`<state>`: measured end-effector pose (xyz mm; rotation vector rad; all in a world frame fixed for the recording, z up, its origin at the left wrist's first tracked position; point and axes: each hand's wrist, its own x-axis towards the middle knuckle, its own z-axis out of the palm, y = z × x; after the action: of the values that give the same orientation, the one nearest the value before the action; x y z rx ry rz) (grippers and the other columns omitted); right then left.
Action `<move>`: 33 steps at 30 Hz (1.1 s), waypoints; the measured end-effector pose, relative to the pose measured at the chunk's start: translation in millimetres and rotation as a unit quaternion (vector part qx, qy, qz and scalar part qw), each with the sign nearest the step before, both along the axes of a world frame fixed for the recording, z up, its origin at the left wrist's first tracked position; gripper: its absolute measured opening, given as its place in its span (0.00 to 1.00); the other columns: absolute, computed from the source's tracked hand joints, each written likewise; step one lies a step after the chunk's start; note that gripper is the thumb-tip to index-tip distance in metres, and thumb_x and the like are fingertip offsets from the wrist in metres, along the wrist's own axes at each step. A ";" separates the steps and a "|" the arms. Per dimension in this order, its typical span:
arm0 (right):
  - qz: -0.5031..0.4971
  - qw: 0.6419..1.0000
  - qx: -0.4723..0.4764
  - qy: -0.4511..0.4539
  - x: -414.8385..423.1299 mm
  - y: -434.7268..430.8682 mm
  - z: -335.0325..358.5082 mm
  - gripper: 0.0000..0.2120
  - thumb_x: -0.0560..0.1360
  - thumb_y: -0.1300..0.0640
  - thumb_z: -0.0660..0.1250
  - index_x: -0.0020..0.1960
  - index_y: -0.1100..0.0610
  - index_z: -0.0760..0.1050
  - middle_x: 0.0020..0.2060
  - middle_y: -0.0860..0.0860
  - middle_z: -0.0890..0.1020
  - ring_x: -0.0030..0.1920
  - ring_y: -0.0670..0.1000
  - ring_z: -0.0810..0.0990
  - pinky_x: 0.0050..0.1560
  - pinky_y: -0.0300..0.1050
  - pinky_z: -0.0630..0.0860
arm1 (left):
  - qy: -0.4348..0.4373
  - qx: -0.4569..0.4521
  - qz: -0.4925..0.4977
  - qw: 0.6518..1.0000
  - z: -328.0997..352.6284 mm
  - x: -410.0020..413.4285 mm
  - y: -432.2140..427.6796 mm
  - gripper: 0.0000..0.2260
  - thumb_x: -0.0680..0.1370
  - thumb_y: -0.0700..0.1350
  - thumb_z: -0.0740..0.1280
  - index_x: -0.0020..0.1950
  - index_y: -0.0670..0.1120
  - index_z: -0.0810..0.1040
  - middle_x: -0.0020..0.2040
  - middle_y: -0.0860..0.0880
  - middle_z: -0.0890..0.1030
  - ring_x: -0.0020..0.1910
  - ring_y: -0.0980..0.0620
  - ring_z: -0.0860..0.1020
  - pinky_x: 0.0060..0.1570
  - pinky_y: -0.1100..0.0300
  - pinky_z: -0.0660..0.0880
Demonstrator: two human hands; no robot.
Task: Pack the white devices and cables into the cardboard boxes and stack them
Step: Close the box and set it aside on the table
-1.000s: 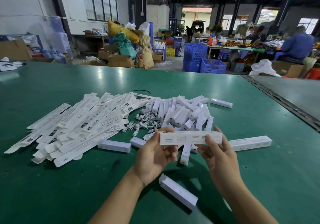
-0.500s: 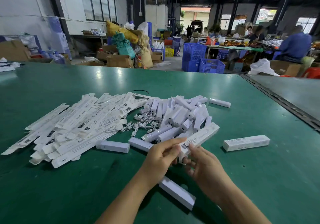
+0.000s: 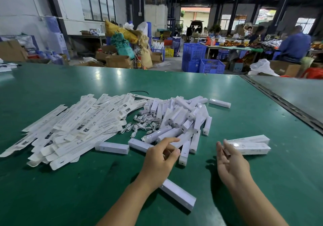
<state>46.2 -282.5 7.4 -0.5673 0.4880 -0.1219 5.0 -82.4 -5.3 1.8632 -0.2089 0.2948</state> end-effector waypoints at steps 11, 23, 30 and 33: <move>0.102 0.993 -0.041 0.031 1.0 -2.7 -7.3 0.12 0.83 0.54 0.59 0.47 0.60 0.74 0.38 0.54 0.86 0.33 0.53 0.86 0.30 0.39 0.81 | 0.000 -0.002 0.046 0.999 -3.0 4.8 2.6 0.10 0.79 0.42 0.68 0.57 0.54 0.81 0.41 0.57 0.84 0.39 0.61 0.79 0.39 0.71 0.72; 0.134 0.977 -0.166 0.005 -0.5 11.1 -10.5 0.10 0.81 0.55 0.63 0.44 0.59 0.76 0.30 0.51 0.83 0.34 0.50 0.82 0.37 0.41 0.74 | -0.055 0.065 0.198 0.976 0.2 26.8 14.8 0.07 0.79 0.39 0.67 0.46 0.51 0.77 0.40 0.53 0.82 0.40 0.58 0.78 0.41 0.67 0.74; 0.150 0.968 -0.201 -0.006 0.4 12.7 -12.4 0.10 0.80 0.55 0.63 0.44 0.58 0.77 0.28 0.50 0.81 0.27 0.47 0.78 0.34 0.41 0.71 | 0.076 0.434 0.255 0.861 26.9 70.8 90.7 0.20 0.80 0.45 0.65 0.71 0.46 0.66 0.66 0.44 0.73 0.64 0.45 0.70 0.62 0.48 0.71; 0.162 0.958 -0.235 -0.015 -1.3 14.7 -13.6 0.10 0.81 0.55 0.63 0.44 0.58 0.77 0.28 0.49 0.81 0.25 0.46 0.77 0.34 0.41 0.71 | 0.139 0.557 0.277 0.771 34.9 80.8 132.2 0.30 0.80 0.48 0.64 0.78 0.47 0.55 0.77 0.40 0.61 0.74 0.41 0.62 0.71 0.44 0.64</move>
<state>44.9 -267.8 -6.2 -1.1024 0.3294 0.0708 85.8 49.8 29.5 3.1192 0.5178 0.3119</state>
